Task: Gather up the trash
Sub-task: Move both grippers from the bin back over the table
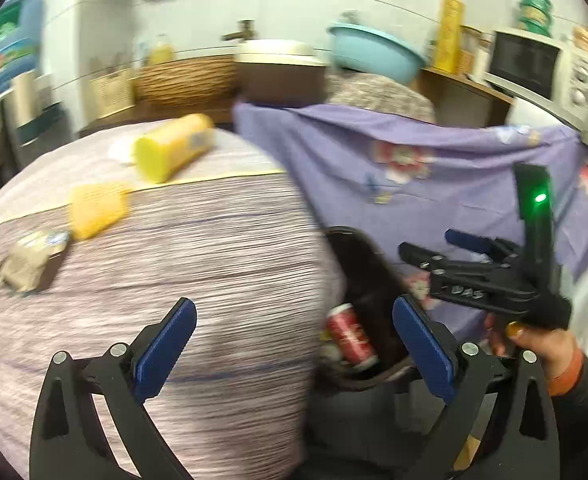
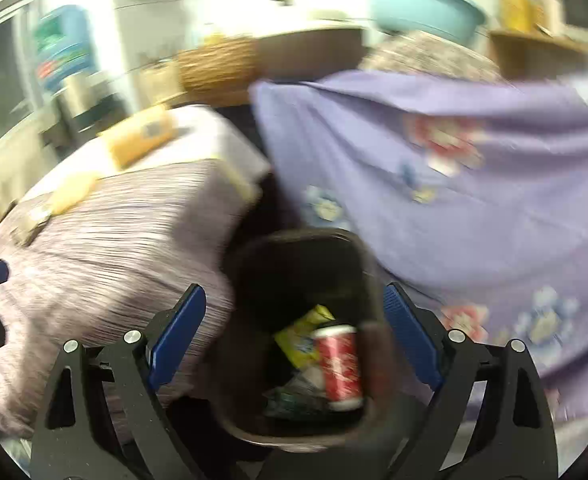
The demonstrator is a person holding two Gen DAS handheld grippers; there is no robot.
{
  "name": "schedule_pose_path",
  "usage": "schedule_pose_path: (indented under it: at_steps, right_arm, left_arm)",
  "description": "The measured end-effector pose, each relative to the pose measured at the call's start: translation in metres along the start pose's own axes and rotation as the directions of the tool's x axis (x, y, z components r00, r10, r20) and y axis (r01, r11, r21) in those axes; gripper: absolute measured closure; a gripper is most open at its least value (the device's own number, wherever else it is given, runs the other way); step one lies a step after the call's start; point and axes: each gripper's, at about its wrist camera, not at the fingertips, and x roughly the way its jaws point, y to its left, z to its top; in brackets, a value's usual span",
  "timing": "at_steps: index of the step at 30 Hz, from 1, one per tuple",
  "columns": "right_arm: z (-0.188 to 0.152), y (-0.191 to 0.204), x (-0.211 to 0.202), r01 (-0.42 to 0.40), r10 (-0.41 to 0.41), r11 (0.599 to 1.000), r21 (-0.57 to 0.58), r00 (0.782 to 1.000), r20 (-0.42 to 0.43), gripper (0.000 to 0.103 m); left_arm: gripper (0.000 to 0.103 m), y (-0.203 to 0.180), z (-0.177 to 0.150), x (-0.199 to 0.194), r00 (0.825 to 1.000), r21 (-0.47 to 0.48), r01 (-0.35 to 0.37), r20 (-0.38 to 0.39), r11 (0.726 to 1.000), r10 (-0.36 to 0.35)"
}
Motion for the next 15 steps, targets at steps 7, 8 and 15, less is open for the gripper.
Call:
schedule_pose_path:
  at_steps: [7,8,15]
  right_arm:
    - [0.039,0.068,0.019,-0.226,0.224,0.973,-0.044,0.973,-0.06,0.014]
    - [0.044,0.077,0.021,-0.241,0.238,0.969,-0.051,0.969,-0.063,0.014]
    - [0.085,0.127,0.04,-0.294,0.286,0.949,-0.117,0.955,-0.079,0.014]
  left_arm:
    - [0.005,0.069,-0.009,-0.023,0.989,-0.074,-0.144,-0.019,0.987,0.143]
    - [0.005,0.077,-0.011,-0.026,0.988,-0.082,-0.157,-0.018,0.984,0.156]
    - [0.005,0.121,-0.007,-0.035,0.976,-0.093,-0.216,-0.032,0.972,0.214]
